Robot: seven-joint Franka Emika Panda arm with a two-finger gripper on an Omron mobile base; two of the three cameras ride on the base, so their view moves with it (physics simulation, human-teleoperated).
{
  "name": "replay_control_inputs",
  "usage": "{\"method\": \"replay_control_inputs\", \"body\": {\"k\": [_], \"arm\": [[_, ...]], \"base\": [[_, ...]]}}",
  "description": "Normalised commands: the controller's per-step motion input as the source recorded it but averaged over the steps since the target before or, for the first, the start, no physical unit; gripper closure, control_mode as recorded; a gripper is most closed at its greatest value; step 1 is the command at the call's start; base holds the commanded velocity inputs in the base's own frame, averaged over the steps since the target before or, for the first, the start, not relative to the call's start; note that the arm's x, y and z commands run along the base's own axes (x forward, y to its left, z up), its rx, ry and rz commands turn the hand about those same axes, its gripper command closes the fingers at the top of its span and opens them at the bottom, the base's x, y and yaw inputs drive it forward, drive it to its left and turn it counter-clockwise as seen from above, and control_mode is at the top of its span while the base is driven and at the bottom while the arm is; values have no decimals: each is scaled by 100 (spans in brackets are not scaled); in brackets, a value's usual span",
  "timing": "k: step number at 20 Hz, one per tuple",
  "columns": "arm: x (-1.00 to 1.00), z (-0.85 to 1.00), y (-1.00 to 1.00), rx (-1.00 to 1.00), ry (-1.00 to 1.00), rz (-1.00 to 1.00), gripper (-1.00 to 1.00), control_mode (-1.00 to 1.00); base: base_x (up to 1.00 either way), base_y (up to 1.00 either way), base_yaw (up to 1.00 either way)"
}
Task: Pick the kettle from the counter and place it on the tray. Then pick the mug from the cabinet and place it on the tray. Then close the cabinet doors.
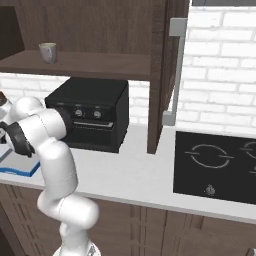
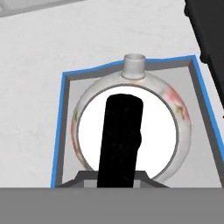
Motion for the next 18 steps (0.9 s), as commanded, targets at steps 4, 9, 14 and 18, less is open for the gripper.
{"method": "replay_control_inputs", "body": {"k": [4, 9, 14, 18], "arm": [[16, -16, 1, 0, 0, -3, 100, -100], [3, -13, -6, 0, 2, -5, -100, -100], [0, 0, -18, 0, 0, -3, -100, -100], [0, 0, -23, 0, 0, -1, -100, -100]], "base": [[0, 0, 0], [0, 0, 0], [0, 0, 0], [0, 0, 0]]}}
